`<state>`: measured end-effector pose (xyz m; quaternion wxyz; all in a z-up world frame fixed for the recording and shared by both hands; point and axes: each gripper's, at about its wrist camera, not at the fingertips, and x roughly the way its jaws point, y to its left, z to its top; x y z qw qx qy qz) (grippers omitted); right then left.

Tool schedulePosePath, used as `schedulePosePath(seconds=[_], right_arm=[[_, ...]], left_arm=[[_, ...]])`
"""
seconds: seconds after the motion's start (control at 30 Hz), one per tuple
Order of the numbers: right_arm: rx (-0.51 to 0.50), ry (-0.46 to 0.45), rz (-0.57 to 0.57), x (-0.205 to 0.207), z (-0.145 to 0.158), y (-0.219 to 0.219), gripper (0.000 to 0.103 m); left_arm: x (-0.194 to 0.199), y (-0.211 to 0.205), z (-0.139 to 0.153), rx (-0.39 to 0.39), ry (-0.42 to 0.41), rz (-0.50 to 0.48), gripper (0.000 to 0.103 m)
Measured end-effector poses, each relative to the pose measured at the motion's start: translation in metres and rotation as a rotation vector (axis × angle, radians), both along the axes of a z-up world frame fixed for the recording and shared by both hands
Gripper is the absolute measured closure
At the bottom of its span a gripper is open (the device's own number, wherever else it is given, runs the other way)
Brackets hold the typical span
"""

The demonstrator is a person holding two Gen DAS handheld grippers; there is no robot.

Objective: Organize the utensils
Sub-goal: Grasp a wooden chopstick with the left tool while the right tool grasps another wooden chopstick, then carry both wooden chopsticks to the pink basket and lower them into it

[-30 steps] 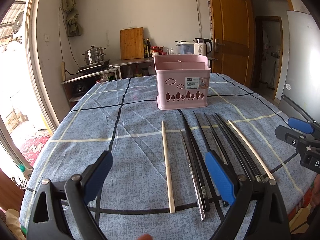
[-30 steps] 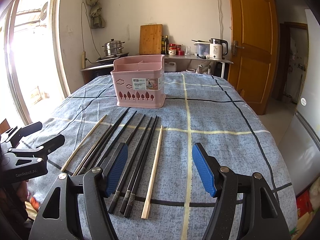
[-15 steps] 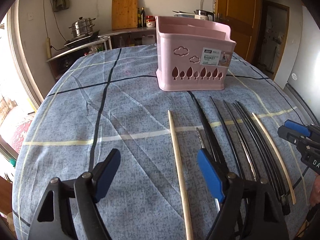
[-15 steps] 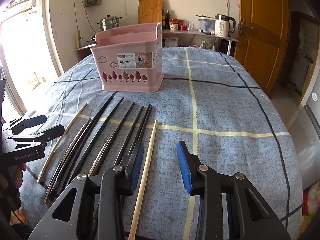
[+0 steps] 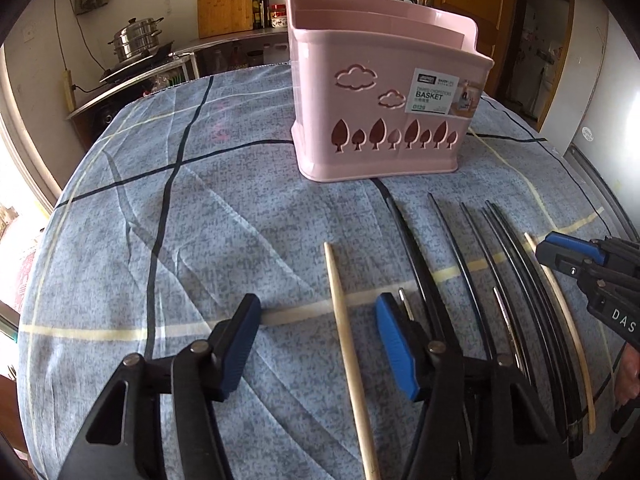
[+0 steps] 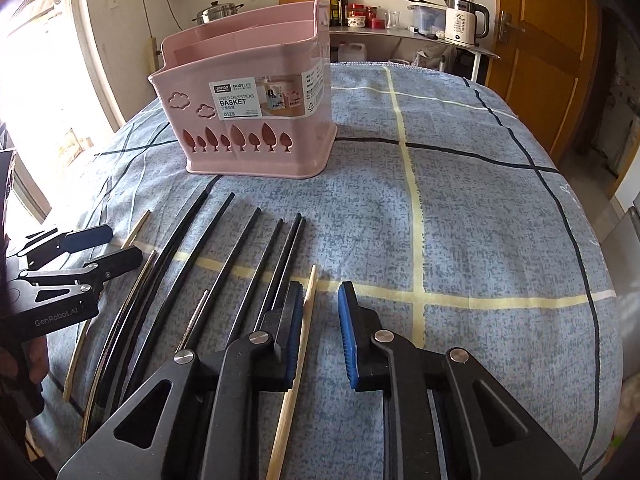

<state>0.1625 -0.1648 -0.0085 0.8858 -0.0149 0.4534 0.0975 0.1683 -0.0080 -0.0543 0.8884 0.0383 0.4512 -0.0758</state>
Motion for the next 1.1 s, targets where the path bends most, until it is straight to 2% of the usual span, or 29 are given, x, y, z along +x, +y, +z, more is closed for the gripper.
schedulePosePath(seconds=[0.23, 0.33, 0.43, 0.6, 0.87, 1.1], right_arm=[[-0.039, 0.02, 0.01, 0.009, -0.005, 0.009, 0.089], [-0.051, 0.023, 0.011, 0.011, -0.005, 0.011, 0.095], [-0.041, 0.029, 0.016, 0.012, -0.004, 0.012, 0.097], [-0.022, 0.015, 0.015, 0.009, 0.003, 0.009, 0.098], [0.014, -0.047, 0.018, 0.001, 0.031, 0.002, 0.099], [0.071, -0.133, 0.032, -0.012, 0.067, -0.005, 0.099]], left_arm=[[0.011, -0.01, 0.003, 0.024, 0.01, -0.037, 0.061], [0.015, -0.013, 0.004, 0.029, 0.014, -0.049, 0.07], [0.018, -0.016, 0.005, 0.03, 0.021, -0.059, 0.081], [0.02, -0.014, 0.006, 0.008, 0.036, -0.056, 0.093], [0.009, -0.005, 0.022, -0.026, 0.026, -0.059, 0.097], [-0.013, 0.003, 0.072, -0.071, -0.078, -0.068, 0.097]])
